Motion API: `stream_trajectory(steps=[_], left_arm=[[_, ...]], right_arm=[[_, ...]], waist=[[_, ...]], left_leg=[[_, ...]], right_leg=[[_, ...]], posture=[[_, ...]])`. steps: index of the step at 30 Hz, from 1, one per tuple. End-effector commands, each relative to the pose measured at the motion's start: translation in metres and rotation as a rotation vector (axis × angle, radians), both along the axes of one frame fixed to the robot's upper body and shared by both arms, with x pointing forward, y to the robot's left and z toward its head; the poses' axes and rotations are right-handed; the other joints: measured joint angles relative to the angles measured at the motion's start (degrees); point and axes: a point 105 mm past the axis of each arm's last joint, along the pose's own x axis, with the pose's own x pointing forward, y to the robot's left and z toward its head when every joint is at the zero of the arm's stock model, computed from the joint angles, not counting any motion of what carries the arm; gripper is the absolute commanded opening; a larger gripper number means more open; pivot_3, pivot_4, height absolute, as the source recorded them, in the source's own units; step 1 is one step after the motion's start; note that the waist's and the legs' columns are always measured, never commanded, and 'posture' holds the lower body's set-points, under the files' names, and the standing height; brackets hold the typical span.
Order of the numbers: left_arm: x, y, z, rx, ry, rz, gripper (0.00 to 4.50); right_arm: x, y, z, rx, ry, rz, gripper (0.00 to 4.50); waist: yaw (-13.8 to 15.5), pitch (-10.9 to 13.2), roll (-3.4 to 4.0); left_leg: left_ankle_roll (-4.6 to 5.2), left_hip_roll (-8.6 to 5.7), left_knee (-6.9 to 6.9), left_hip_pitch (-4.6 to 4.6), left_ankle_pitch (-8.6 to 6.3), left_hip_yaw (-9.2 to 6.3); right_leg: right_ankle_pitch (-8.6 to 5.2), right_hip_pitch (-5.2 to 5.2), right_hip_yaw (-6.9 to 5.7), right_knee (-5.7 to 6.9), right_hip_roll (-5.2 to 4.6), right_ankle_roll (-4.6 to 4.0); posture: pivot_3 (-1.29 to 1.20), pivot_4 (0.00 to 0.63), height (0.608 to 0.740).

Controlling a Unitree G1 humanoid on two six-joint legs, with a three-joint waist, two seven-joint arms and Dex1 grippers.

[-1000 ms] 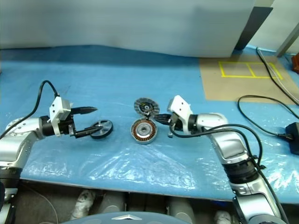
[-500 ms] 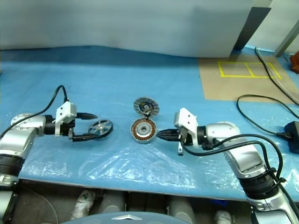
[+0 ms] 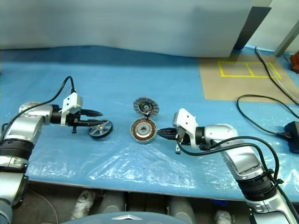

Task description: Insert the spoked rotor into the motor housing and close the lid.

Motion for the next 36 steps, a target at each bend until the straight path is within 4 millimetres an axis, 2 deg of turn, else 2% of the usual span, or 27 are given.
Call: stream_trajectory(steps=[1, 10, 14, 17, 24, 32, 36], left_arm=[[0.001, 0.006, 0.015, 0.064, -0.051, -0.044, 1.45], [-0.003, 0.006, 0.001, 0.175, -0.018, -0.126, 1.45], [0.006, 0.004, 0.0, 0.208, -0.031, -0.119, 1.45], [0.011, 0.001, 0.001, 0.207, -0.04, -0.12, 2.05], [0.01, -0.002, 0.0, 0.213, -0.033, -0.164, 4.39], [0.008, -0.003, -0.008, 0.249, -0.007, -0.186, 4.39], [0.01, -0.007, -0.005, 0.222, -0.009, -0.179, 4.39]], right_arm=[[-0.002, 0.001, 0.003, -0.009, -0.031, 0.01, 0.0], [0.0, 0.001, -0.002, -0.021, -0.03, -0.003, 0.0], [-0.001, 0.0, -0.004, -0.023, -0.029, -0.01, 0.0], [-0.001, 0.0, -0.005, -0.027, -0.031, -0.018, 0.0], [-0.001, -0.003, -0.01, -0.051, -0.035, -0.03, 0.0], [-0.002, -0.002, -0.011, -0.049, -0.035, -0.042, 0.0], [-0.003, -0.002, -0.013, -0.053, -0.034, -0.048, 0.0]], waist=[[0.12, 0.0, 0.0], [0.25, 0.0, 0.0], [0.69, 0.0, 0.0], [0.98, 0.0, 0.0], [0.99, 0.0, 0.0], [1.01, 0.0, 0.0], [1.05, 0.0, 0.0]], left_leg=[[0.0, 0.0, 0.0, 0.0, 0.0, 0.0], [0.0, 0.0, 0.0, 0.01, 0.0, 0.0], [0.0, 0.0, 0.0, 0.01, 0.0, 0.0], [0.0, 0.0, 0.02, 0.01, 0.0, 0.0], [-0.01, 0.0, 0.0, -0.01, 0.0, 0.0], [-0.01, 0.0, 0.0, 0.0, 0.0, -0.01], [-0.01, 0.0, 0.01, -0.01, 0.0, -0.01]], right_leg=[[0.0, 0.0, 0.0, 0.0, 0.0, 0.0], [0.0, 0.0, 0.0, 0.0, 0.0, 0.0], [0.0, 0.0, -0.01, 0.0, 0.0, 0.0], [0.0, 0.0, 0.0, 0.01, 0.0, 0.0], [0.04, -0.01, -0.01, 0.01, 0.0, 0.07], [0.02, 0.0, -0.01, 0.01, -0.01, 0.03], [0.01, 0.0, -0.01, 0.01, -0.01, 0.01]], posture=[[0.0, 0.15, 0.74], [0.0, 0.15, 0.74], [0.0, 0.15, 0.74], [0.0, 0.15, 0.74], [0.0, 0.15, 0.74], [0.0, 0.15, 0.74], [0.0, 0.15, 0.74]])
